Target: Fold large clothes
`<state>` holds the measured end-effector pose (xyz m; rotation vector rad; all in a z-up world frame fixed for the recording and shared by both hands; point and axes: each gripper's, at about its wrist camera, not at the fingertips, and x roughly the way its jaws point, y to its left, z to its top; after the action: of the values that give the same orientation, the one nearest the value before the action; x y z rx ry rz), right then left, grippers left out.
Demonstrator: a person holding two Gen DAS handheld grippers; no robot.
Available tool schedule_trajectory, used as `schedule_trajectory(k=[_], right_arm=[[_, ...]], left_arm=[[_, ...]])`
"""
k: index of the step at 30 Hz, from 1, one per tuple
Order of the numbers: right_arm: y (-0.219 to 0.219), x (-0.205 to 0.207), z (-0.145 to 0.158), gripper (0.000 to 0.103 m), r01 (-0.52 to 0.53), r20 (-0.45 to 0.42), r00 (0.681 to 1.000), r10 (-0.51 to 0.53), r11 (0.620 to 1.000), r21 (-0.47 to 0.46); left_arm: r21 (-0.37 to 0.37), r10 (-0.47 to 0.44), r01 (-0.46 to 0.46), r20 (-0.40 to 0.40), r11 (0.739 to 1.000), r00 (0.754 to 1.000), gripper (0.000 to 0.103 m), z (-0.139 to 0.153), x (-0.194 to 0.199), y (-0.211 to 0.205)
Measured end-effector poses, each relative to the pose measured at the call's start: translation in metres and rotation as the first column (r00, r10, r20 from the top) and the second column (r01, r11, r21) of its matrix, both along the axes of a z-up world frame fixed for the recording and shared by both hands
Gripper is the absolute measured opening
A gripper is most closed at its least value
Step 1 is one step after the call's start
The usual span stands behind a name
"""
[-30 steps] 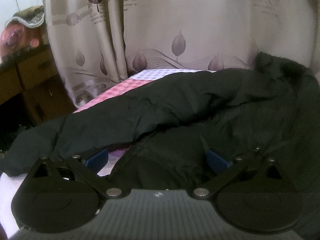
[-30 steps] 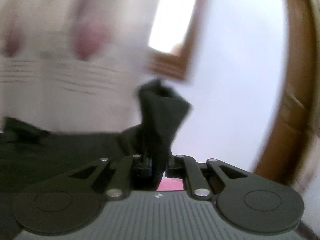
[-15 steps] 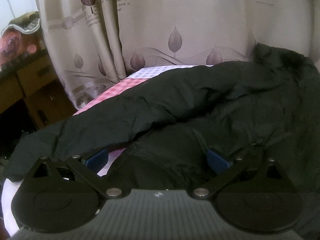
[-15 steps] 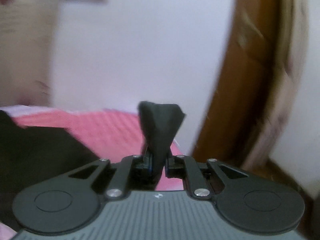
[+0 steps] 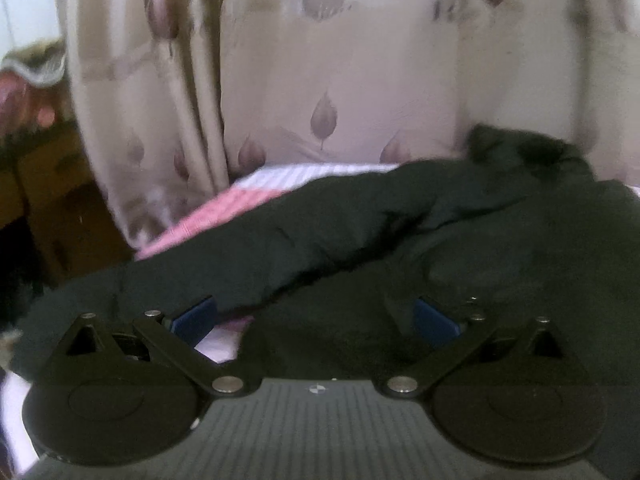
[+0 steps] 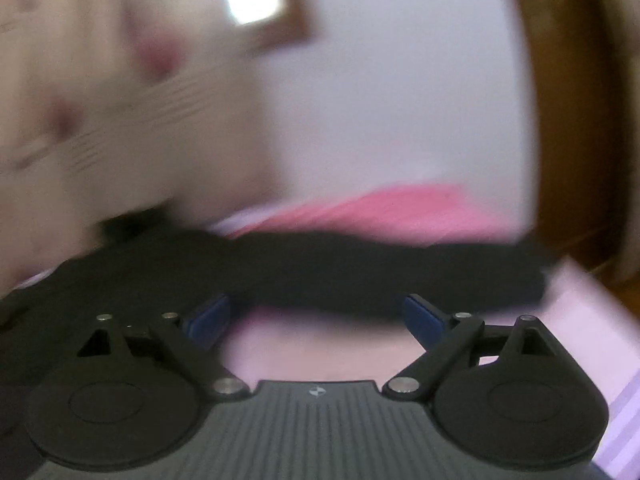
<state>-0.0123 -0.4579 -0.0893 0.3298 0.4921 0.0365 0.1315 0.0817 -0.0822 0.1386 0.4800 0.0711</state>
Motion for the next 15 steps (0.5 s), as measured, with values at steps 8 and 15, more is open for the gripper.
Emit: schedule_trajectory(k=[8, 15], right_arm=[[0.069, -0.042, -0.03, 0.094, -0.18, -0.1, 0.978, 0.182, 0.983, 0.032], [0.075, -0.035, -0.029, 0.022, -0.212, -0.116, 0.967, 0.227, 0.968, 0.132]], left_arm=[[-0.103, -0.073, 0.059, -0.134, 0.993, 0.988, 0.102, 0.008, -0.054, 0.08], [-0.277, -0.207, 0.141, -0.227, 0.95, 0.952, 0.03, -0.02, -0.069, 0.085]])
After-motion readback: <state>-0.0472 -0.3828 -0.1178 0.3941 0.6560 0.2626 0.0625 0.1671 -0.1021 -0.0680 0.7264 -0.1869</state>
